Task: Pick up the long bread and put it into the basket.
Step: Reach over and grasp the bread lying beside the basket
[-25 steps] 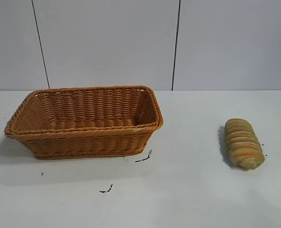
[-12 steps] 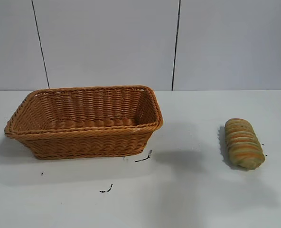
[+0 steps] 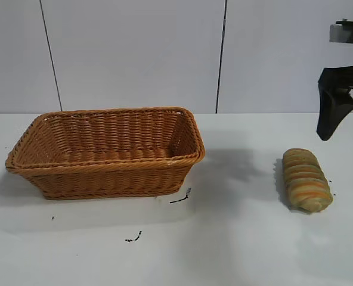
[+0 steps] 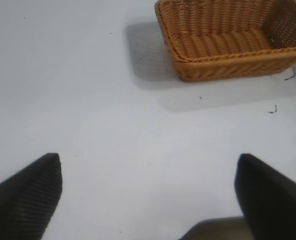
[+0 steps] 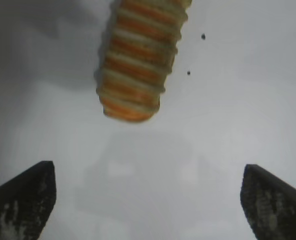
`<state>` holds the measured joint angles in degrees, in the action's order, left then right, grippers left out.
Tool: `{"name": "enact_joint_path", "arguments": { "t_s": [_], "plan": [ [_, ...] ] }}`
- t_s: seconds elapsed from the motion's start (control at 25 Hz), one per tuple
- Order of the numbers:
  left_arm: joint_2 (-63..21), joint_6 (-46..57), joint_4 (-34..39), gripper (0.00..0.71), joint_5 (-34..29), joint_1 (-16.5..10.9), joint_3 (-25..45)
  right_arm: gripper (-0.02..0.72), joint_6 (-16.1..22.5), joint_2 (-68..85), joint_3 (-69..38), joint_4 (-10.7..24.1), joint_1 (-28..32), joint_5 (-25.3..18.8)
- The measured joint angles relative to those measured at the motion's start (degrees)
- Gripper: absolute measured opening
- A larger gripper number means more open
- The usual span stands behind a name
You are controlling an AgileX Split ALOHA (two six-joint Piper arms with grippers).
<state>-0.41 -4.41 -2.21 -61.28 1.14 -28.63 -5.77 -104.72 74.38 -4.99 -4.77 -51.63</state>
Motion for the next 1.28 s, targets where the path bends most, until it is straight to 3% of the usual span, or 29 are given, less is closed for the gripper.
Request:
{"name": "enact_joint_path", "arguments": {
  "t_s": [0.28,0.56,1.28],
  "plan": [
    [0.0,0.0,0.0,0.692,0.0,0.0,0.0,0.690,3.4,-7.5,4.7,0.6,-0.3,0.8],
    [0.0,0.0,0.0,0.692,0.0,0.0,0.0,0.690,3.7,-13.4,5.3,0.9,-0.3,4.1],
    [0.0,0.0,0.0,0.692,0.0,0.0,0.0,0.690,3.9,-18.1,5.3,1.2,-0.3,6.3]
  ]
}}
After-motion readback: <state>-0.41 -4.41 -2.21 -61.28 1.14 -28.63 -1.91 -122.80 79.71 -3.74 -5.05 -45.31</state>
